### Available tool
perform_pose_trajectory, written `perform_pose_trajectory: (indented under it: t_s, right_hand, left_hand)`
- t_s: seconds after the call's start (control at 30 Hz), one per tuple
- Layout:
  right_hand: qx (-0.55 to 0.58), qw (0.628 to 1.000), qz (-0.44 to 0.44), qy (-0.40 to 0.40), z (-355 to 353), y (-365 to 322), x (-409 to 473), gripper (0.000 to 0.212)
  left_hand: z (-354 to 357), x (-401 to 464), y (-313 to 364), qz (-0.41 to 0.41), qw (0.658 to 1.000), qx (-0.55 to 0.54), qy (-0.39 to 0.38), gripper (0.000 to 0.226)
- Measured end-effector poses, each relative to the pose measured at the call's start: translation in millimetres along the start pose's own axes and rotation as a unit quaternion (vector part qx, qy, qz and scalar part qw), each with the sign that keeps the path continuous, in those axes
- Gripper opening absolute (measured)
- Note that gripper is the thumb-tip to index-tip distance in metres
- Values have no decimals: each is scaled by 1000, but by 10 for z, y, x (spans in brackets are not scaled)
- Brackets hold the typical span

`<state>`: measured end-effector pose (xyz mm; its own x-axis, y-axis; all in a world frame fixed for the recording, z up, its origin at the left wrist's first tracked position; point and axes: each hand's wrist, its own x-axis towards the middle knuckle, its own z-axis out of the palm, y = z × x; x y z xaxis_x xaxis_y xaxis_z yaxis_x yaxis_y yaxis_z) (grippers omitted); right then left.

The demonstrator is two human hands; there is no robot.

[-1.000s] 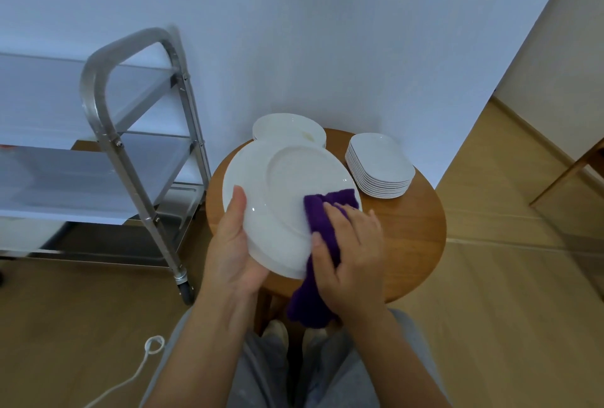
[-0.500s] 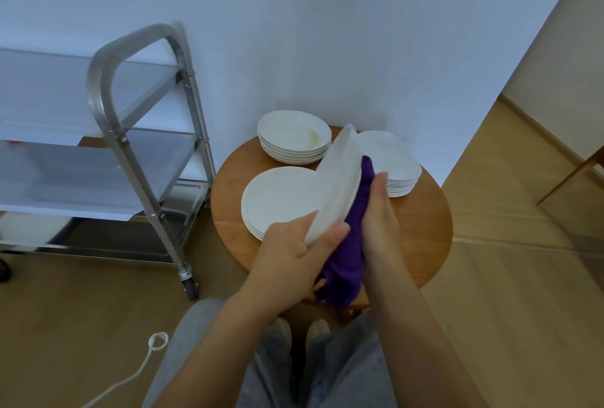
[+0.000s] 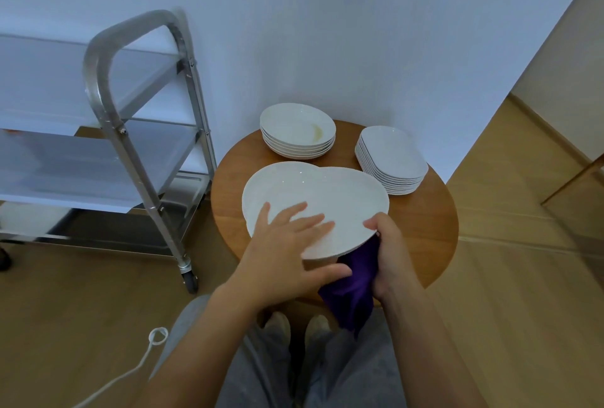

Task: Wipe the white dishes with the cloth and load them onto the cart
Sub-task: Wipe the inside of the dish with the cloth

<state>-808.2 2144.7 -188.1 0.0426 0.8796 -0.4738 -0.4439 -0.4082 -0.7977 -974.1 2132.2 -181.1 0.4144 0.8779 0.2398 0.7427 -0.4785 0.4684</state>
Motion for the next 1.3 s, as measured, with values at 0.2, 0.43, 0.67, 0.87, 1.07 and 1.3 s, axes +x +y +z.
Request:
perform_pose_trajectory:
  t_s: [0.2,0.43,0.67,0.87,1.07,1.3]
  right_hand:
    - [-38,995,-60,65,-57,60,167,18]
    - [-126,981,-82,126,-38,17,417,41]
    - [-286,932,-139,174,-8,-73,837,60]
    - [-396,885,-164,184,-31,-62,1092,62]
    - [-555,801,-156,161,46,17,1204,60]
    - [-590,775,-147,172,73,72,1294,64]
  left_hand:
    - [163,91,-458,-347,884,-258,180,54]
    - [242,272,-813,-411,860,-252,164,8]
    - [363,526,-957,-424,867,-209,159,22]
    - [478,643,-1100,-441,877,-90,170,29]
    - [490,656,-1193,-477,857,-73,184,36]
    - [541,639,-1210,-468,862,-79,176,39]
